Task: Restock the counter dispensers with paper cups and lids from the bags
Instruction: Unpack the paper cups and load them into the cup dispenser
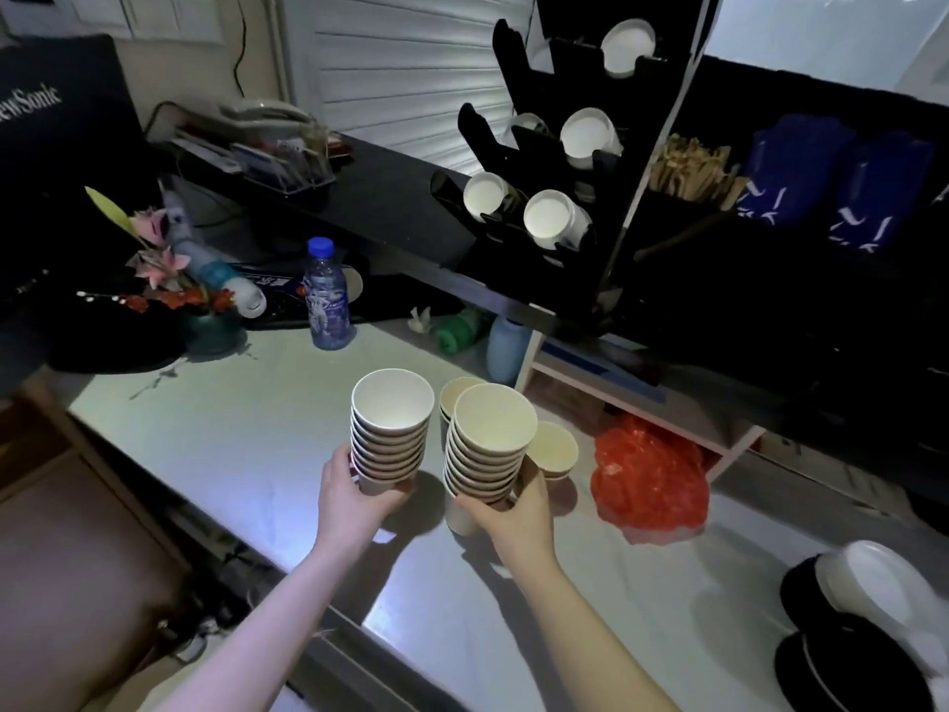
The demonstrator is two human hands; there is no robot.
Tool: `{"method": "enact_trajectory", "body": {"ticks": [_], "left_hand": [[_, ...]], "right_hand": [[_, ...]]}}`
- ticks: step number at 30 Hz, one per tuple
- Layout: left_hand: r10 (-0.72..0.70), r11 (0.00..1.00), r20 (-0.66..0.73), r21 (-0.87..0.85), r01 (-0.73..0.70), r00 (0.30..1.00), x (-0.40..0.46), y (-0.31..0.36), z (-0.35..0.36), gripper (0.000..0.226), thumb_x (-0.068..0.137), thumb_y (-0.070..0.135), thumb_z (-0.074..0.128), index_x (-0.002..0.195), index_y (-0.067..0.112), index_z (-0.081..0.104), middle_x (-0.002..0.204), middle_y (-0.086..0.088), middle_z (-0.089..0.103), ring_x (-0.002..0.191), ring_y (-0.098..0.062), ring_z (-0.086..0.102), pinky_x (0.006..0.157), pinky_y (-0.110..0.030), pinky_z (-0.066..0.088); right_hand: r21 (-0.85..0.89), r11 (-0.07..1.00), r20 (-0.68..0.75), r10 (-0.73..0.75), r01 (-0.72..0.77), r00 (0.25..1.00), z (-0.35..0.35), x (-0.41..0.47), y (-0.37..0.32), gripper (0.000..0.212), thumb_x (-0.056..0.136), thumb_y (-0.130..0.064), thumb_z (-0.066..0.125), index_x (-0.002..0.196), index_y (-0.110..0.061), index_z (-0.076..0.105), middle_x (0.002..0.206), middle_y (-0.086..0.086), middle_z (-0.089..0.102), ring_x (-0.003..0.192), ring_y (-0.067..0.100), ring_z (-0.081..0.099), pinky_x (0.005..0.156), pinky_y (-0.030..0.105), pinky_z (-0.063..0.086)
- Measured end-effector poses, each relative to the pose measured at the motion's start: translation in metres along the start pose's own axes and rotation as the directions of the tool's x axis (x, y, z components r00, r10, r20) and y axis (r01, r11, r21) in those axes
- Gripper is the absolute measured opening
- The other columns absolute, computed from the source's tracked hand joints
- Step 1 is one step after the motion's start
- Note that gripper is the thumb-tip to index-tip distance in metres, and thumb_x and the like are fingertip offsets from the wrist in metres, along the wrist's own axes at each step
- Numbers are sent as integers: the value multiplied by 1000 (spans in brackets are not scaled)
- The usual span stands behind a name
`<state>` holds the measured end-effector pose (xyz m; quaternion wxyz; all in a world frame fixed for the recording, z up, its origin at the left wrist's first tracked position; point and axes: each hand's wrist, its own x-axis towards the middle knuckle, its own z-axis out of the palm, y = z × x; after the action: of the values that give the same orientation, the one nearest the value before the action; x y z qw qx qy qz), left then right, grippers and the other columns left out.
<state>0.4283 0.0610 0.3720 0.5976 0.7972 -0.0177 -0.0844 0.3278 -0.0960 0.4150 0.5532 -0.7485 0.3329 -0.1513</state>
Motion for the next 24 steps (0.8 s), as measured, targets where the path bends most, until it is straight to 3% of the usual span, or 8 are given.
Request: {"method": "enact_trajectory", "body": {"ticks": [4, 8, 10, 13, 16, 18, 20, 24], "left_hand": [[-54, 998, -21, -38, 53, 998, -14, -4, 2, 78, 67, 16, 86, 134, 17, 46, 127, -1, 49, 106, -18, 56, 93, -37, 50], [-71, 996, -165, -57, 62, 984, -62, -15, 9, 26, 86, 18, 70, 109, 21, 58, 111, 1, 61, 97, -21, 64, 84, -33, 48], [-64, 996, -200, -77, 49, 978, -93, -23, 20, 16, 88, 17, 66, 99, 26, 60, 106, 2, 62, 95, -25, 67, 86, -37, 50], [-56, 996, -85, -77, 49, 995, -138, -17, 51, 15, 91, 18, 65, 94, 32, 61, 99, 3, 68, 87, -24, 70, 86, -43, 55], [109, 994, 164, -18, -107, 980, -184, 10, 100, 16, 91, 14, 65, 97, 29, 64, 95, 3, 70, 85, -17, 69, 73, -25, 57], [303, 937, 323, 70, -342, 896, -213, 32, 140, 18, 90, 18, 66, 100, 33, 64, 99, 15, 70, 94, -4, 65, 78, -18, 51], [450, 810, 481, 136, -571, 753, -244, 59, 183, 20, 91, 32, 61, 111, 32, 64, 109, 21, 65, 101, 3, 59, 89, -19, 45], [659, 370, 669, 108, -923, 343, -314, 113, 284, 47, 87, 48, 45, 118, 20, 66, 114, 5, 67, 104, -15, 61, 90, -25, 45]], "right_hand": [[-37, 999, 47, 1, 1, 999, -10, -3, 0, 92, 61, -29, 89, 138, -25, 40, 132, -8, 55, 125, 18, 51, 101, 38, 46], [-34, 999, 71, -39, 42, 997, -36, -12, 1, 80, 69, -21, 85, 138, -22, 46, 136, -4, 54, 126, 16, 50, 105, 40, 44], [-15, 998, 91, -60, 62, 994, -61, -23, 4, 69, 76, -13, 80, 136, -23, 49, 132, -5, 56, 119, 13, 55, 98, 32, 49], [-75, 986, 100, -140, 148, 985, -118, -44, 15, 41, 84, -21, 72, 120, -34, 57, 120, -12, 60, 95, 7, 60, 66, 16, 47], [-198, 958, 54, -198, 205, 979, -198, -68, 33, 25, 87, -27, 69, 109, -34, 62, 107, -18, 63, 92, 4, 61, 68, 20, 49], [-290, 929, 4, -238, 229, 971, -258, -87, 49, 21, 86, -25, 70, 106, -31, 65, 102, -18, 65, 93, 0, 61, 81, 23, 51], [-387, 902, -76, -238, 192, 968, -324, -113, 68, 24, 87, -26, 69, 110, -26, 67, 102, -17, 65, 95, 0, 60, 87, 20, 48], [-620, 783, -247, -239, 36, 939, -459, -183, 117, 30, 89, -36, 64, 119, -30, 62, 114, -13, 62, 106, 8, 56, 87, 23, 43]]}}
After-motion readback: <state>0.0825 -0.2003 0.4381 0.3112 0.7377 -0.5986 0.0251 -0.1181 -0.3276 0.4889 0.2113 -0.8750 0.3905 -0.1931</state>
